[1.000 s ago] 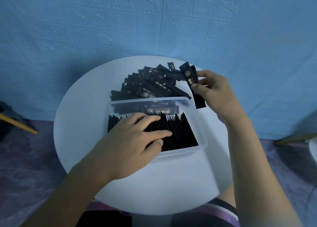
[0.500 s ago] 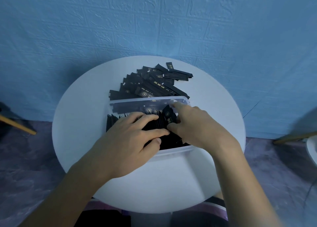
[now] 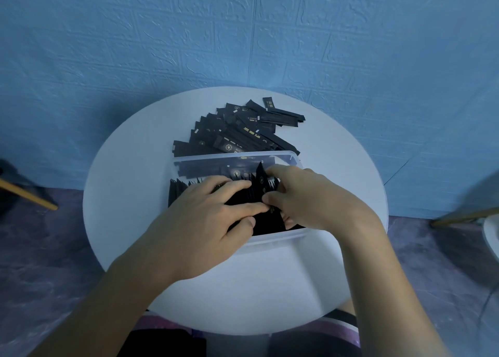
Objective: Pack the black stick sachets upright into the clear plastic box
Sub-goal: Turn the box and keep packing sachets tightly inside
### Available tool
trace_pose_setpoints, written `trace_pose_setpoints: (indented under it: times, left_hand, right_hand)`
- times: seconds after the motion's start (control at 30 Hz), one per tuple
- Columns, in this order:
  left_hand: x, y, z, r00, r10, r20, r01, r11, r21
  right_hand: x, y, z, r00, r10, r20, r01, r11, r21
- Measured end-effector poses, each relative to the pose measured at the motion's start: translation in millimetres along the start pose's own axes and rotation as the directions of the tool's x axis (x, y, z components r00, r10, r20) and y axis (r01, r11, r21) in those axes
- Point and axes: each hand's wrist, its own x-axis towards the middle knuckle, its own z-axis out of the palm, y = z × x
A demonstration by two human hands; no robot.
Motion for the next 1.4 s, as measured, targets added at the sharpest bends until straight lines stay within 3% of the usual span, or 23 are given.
trace_pose_setpoints:
  times: [0.83,1.4]
  left_hand:
    - [1,-1,0,1.000,0.005,0.003,-0.005,1.000,-0.005]
    - [1,-1,-2,1.000,0.027,0.003,-0.027,1.000,0.003]
  right_hand:
    - [19,4,-5,0.994,0.012,0.108,-0.020,0.997,0.078]
    - [23,4,-7,0.997,-0.048,0.061,0.045,0.998,0.039]
